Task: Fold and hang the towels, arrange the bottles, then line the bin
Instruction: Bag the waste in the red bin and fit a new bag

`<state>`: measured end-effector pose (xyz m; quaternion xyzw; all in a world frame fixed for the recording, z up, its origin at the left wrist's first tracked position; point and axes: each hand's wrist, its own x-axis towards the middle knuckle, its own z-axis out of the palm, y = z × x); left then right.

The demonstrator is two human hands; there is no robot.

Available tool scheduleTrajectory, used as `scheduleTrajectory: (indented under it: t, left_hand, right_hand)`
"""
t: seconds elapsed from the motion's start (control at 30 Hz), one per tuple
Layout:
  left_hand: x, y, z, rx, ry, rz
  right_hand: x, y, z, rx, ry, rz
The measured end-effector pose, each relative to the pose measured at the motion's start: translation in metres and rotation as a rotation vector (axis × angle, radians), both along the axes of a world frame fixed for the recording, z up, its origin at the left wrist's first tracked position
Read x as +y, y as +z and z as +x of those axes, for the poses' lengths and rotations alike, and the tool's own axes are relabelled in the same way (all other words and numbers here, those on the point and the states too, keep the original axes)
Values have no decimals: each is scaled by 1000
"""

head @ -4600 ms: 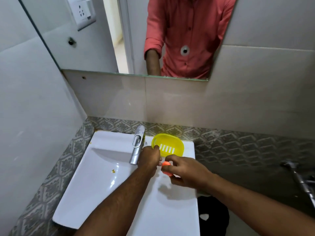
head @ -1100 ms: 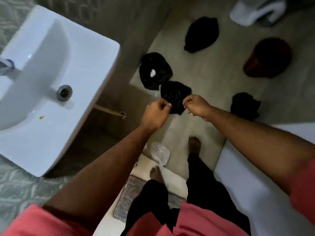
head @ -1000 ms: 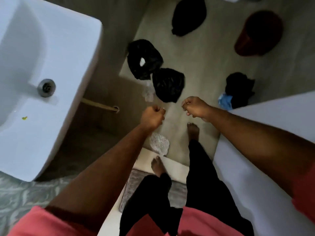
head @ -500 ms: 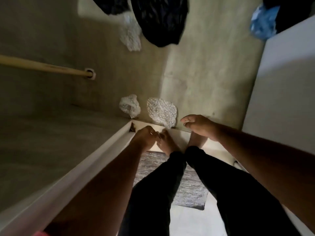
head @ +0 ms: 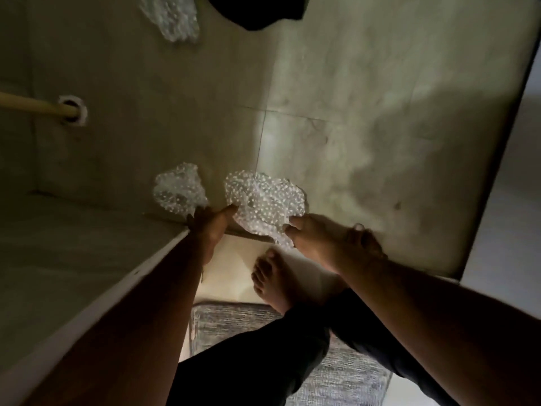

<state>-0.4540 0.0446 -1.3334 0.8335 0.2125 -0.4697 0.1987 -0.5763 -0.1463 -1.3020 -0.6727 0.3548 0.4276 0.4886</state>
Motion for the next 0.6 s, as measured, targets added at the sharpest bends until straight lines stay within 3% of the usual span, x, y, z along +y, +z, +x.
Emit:
scheduleTrajectory:
  t: [0.07,0.17,0.3,0.43,0.6]
  left_hand:
    - [-20,18,4,-2,75,-4]
    - [-60,69,-1,-7,241,-174]
    - [-129,183,-16,127,379,-471]
    - [-191,287,-9,249,522,-565]
    - [-239,378,34,202,616,-493]
  right_hand:
    - [-12,5,-2,-37,-161,-66]
    - [-42,36,2,-73,-605,-62]
    - [-75,125,17,-57,-1031,188]
    - [-99,238,38,-56,-902,286]
    - [-146,347,67,-94,-648,357]
